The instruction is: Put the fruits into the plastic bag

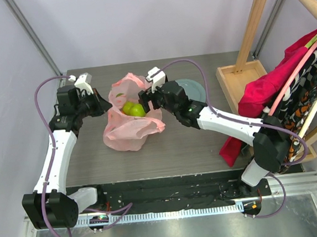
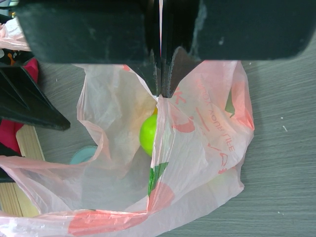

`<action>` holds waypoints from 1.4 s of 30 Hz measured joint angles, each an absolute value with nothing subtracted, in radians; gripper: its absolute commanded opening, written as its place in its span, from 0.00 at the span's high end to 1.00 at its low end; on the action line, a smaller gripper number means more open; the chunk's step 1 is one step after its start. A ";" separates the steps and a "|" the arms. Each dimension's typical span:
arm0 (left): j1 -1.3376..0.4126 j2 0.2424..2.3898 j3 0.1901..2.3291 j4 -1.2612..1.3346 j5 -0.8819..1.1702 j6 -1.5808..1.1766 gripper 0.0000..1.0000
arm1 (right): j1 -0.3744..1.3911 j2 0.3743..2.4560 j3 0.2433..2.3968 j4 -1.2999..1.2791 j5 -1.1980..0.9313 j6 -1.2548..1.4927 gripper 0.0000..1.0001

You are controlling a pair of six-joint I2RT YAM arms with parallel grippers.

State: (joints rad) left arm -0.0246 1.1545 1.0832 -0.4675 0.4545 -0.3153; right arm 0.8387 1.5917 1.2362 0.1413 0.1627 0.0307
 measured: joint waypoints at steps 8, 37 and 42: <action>-0.025 1.155 1.083 -0.467 0.453 -0.315 1.00 | 0.838 1.705 1.350 0.155 0.275 -0.070 0.72; 0.184 1.268 1.272 -0.157 0.783 -0.780 1.00 | 0.759 2.026 2.240 -0.264 0.311 -0.252 0.99; 0.184 1.343 1.268 -0.145 0.782 -0.775 1.00 | 0.698 2.086 2.240 -0.277 0.293 -0.226 0.98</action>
